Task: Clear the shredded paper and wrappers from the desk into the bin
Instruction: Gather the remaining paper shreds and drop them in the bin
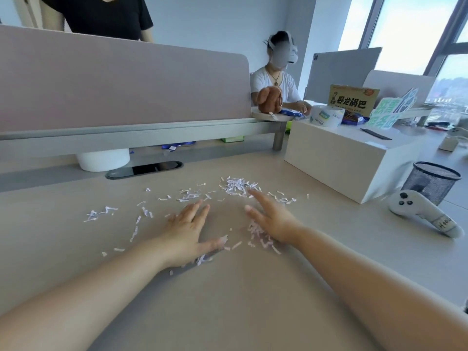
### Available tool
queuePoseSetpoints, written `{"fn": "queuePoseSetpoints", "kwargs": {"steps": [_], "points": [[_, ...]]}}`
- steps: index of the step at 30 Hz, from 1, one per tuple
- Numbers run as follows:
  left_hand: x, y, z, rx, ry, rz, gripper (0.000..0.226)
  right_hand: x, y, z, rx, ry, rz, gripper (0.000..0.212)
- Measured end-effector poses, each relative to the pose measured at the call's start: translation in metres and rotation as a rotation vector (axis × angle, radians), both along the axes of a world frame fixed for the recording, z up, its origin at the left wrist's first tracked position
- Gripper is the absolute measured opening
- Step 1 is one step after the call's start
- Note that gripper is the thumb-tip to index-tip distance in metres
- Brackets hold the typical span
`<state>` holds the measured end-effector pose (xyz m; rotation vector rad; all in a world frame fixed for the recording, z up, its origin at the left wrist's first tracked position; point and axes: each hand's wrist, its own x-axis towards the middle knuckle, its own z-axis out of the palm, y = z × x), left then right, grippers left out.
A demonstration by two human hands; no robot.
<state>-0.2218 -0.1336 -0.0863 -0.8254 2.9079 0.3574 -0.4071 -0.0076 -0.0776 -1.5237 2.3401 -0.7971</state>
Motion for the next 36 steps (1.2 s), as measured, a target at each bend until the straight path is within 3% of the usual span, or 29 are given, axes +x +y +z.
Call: {"fn": "queuePoseSetpoints", "kwargs": {"steps": [2,6,10,14,17,21,25,29,32,34,36], "points": [[0.002,-0.015,0.002,-0.052,0.025,0.029,0.092,-0.042,-0.003,0.0,-0.028,0.073,-0.194,0.058],[0.002,-0.04,-0.001,-0.023,0.047,0.112,0.08,-0.103,-0.006,-0.016,0.25,0.184,-0.539,0.069],[-0.005,-0.043,-0.008,-0.023,0.081,0.118,0.076,-0.083,-0.034,-0.014,0.204,0.097,-0.262,0.062],[0.005,-0.044,0.002,0.08,0.209,0.101,0.118,-0.024,-0.048,-0.001,0.139,-0.081,0.144,0.055],[0.015,-0.065,0.01,-0.03,0.198,0.133,0.125,-0.034,-0.066,0.003,-0.029,-0.096,0.112,0.051],[0.026,-0.111,0.007,-0.14,0.075,0.419,0.087,-0.084,-0.097,-0.007,0.129,0.015,-0.073,0.059],[0.032,-0.134,0.002,-0.087,-0.023,0.614,0.077,-0.083,-0.131,-0.007,0.153,-0.018,0.032,0.058],[0.025,-0.118,0.001,0.011,0.179,0.405,0.07,-0.043,-0.144,-0.002,0.151,-0.042,0.3,0.046],[0.028,-0.093,0.006,0.103,0.227,0.151,0.069,-0.018,-0.137,0.001,0.072,-0.197,0.451,0.031],[0.031,-0.091,0.012,0.078,0.262,0.118,0.065,-0.018,-0.138,0.009,-0.067,-0.237,0.364,0.028],[0.031,-0.104,0.017,-0.012,0.271,0.182,0.063,-0.028,-0.144,0.012,-0.12,-0.124,0.221,0.029]]}}
